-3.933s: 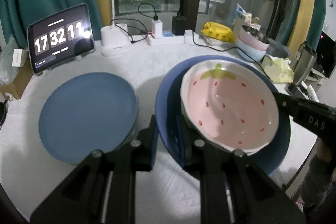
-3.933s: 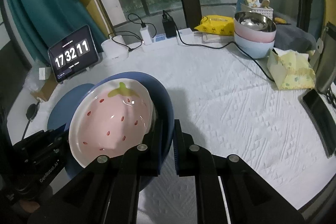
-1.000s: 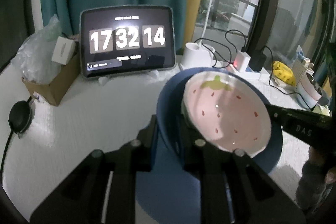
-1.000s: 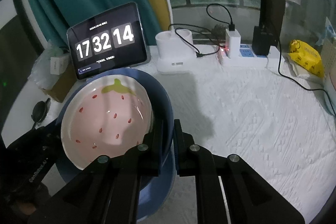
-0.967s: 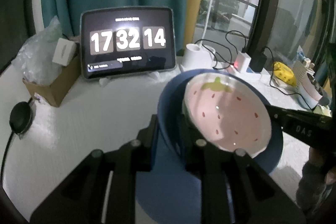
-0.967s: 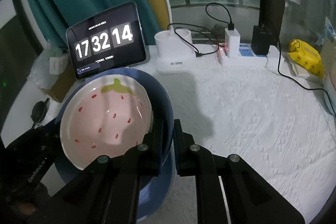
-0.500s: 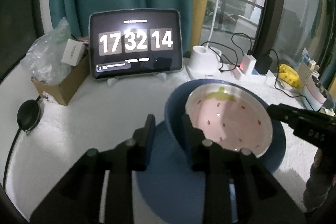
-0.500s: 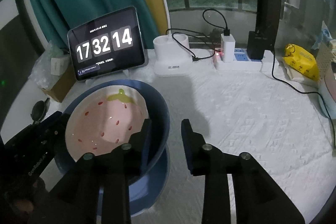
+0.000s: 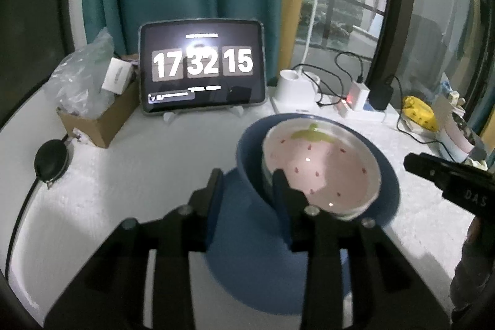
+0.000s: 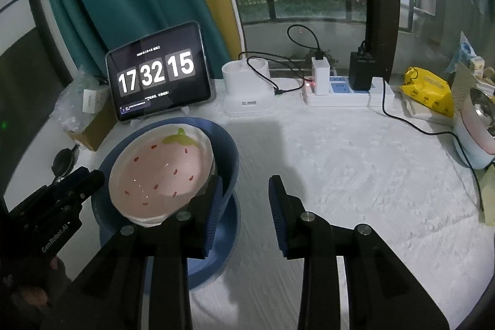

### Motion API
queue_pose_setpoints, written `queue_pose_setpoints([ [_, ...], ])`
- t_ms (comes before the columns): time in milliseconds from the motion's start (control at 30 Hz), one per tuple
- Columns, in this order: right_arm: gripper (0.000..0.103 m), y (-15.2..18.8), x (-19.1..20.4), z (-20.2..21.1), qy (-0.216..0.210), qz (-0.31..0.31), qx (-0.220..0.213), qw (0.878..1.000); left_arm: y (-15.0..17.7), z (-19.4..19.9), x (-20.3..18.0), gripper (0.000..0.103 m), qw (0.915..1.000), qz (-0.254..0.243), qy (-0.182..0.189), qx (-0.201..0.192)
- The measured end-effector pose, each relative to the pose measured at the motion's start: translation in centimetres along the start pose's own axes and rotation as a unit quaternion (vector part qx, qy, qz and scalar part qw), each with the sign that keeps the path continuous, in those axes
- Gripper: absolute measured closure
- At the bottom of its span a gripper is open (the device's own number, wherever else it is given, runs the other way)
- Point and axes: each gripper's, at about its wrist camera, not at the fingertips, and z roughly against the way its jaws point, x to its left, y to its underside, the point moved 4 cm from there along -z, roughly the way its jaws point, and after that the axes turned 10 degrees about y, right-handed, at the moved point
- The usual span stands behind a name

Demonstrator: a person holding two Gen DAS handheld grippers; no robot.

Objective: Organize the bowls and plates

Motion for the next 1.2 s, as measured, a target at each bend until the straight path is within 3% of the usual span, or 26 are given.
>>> queue_pose_setpoints([
  [200,0.070,0.8,-0.6,1.4,0.004,0.000,-0.004,1.000,0.6,1.4,-1.6,0.066,0.9998,-0.007,0.016,-0.004],
  [300,0.070,1.2,-0.9,2.1,0.006,-0.001,-0.007,1.000,0.9,2.0,-2.3,0.055,0.9996,-0.007,0.025,-0.006],
  [867,0.070,3.8,-3.7,6.9,0.030,0.001,-0.032,0.999,2.3,5.8,-7.6,0.052,0.9968,-0.036,0.063,-0.033],
  [1033,0.070,4.6,-4.6,8.6,0.039,0.005,-0.049,0.998,2.9,7.3,-8.9,0.031,0.9965,-0.033,0.067,-0.037],
  [1200,0.063,5.6,-5.6,10.4,0.048,0.005,-0.066,0.997,3.6,9.0,-10.2,0.024,0.9957,-0.044,0.067,-0.046],
])
